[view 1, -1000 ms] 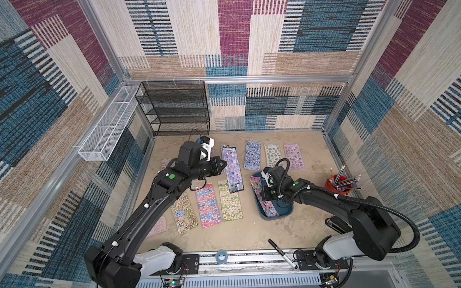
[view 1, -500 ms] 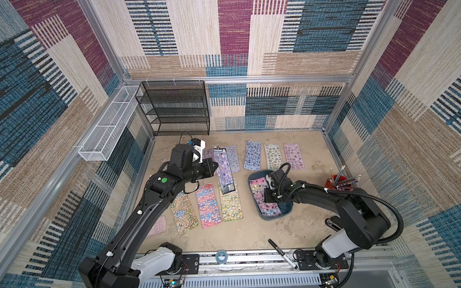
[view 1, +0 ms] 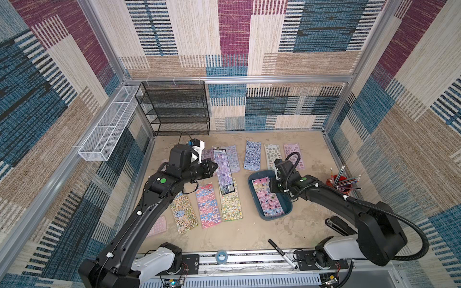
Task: Take the stickers out of the storage box
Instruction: Pick up the sticker from the storage box.
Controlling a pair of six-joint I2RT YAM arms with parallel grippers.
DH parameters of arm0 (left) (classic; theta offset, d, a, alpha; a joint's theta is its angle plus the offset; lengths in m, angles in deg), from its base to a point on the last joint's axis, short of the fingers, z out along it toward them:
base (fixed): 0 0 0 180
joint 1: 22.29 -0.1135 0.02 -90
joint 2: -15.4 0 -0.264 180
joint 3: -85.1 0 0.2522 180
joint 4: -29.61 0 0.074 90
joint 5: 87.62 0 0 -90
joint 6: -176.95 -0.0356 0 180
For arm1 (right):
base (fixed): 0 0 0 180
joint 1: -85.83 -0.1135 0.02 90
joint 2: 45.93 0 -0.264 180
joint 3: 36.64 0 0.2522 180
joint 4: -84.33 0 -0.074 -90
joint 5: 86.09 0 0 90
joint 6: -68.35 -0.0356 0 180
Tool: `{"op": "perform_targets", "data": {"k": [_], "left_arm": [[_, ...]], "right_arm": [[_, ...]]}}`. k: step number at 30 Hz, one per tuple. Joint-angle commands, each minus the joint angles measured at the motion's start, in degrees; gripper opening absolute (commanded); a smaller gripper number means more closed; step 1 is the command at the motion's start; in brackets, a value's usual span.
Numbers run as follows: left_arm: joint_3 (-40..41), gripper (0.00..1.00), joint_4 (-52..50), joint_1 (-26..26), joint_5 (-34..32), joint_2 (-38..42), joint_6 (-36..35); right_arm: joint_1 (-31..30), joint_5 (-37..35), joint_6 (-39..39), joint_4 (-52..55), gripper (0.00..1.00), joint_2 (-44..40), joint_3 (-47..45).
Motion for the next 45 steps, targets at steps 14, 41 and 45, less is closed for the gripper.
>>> {"op": "perform_targets", "data": {"k": [14, 41, 45], "left_arm": [[6.7, 0.00, 14.8, -1.3, 10.0, 7.2, -0.5], [11.9, 0.00, 29.5, -4.9, 23.5, 7.0, 8.8], [11.8, 0.00, 29.0, -5.1, 23.5, 6.9, 8.3]], "right_arm": [[-0.1, 39.3, -5.9, -26.7, 0.52, -7.0, 3.5], [-6.6, 45.6, -16.3, -45.7, 0.00, 0.6, 6.0], [-6.7, 43.7, -13.7, -40.5, 0.00, 0.9, 7.6]]}}
